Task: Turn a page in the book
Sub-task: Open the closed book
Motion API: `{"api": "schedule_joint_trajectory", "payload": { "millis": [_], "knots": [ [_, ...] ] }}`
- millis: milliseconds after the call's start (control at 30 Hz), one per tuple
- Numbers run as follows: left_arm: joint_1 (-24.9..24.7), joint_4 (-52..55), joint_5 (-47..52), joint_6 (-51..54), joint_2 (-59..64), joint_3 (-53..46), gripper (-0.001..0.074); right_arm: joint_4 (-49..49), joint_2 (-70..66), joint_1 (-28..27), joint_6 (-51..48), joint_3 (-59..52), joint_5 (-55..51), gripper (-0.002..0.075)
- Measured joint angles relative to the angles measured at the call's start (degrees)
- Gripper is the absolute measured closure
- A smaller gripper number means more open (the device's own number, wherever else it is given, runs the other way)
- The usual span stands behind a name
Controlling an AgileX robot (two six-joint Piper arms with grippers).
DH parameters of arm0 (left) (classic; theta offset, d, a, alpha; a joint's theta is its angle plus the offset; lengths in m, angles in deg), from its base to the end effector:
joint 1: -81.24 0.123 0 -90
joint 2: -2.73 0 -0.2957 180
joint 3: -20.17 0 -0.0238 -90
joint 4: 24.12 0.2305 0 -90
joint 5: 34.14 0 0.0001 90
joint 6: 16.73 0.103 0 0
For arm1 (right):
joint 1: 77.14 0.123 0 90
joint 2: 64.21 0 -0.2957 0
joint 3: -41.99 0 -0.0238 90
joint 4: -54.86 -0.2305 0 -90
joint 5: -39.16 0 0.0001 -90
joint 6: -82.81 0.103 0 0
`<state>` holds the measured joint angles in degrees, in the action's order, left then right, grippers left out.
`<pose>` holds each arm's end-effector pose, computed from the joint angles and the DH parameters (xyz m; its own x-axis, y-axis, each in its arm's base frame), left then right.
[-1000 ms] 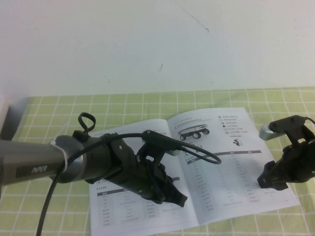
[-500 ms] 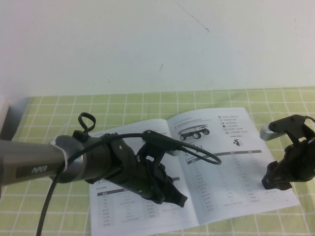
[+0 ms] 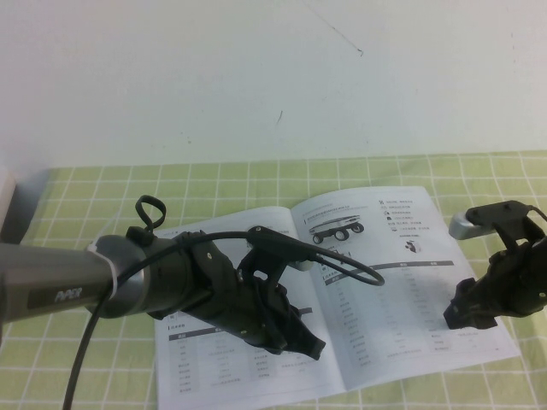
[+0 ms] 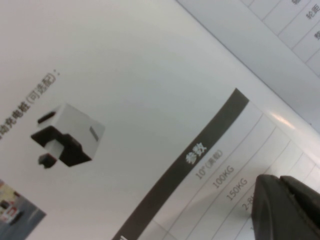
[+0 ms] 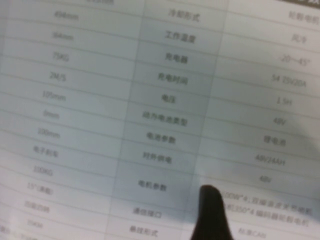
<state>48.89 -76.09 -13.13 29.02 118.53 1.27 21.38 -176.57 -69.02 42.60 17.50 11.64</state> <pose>0.2898 -0.2181 0.1602 -0.7624 0.3979 -0.5103 0.5843 0.7623 -0.2785 0.3140 0.0714 0.1508 -0.8808 -0.2922 -0.3725 -0.3772 0.9086 0.1792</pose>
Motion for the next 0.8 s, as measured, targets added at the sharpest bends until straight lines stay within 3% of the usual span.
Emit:
{"api": "schedule_joint_trajectory", "payload": {
  "millis": [200, 533, 800],
  "knots": [
    [0.0, -0.1, 0.0, 0.08, 0.0, 0.0, 0.0739, -2.0, -0.04, 0.0, -0.97, 0.0, -1.45, 0.027],
    [0.0, -0.1, 0.0, 0.08, 0.0, 0.0, 0.0739, -7.9, -1.26, 0.0, -4.84, 0.13, -4.0, 0.0372],
    [0.0, -0.1, 0.0, 0.08, 0.0, 0.0, 0.0739, -29.91, -1.62, 0.0, -25.01, 0.13, -11.24, 0.0508]
  ]
}}
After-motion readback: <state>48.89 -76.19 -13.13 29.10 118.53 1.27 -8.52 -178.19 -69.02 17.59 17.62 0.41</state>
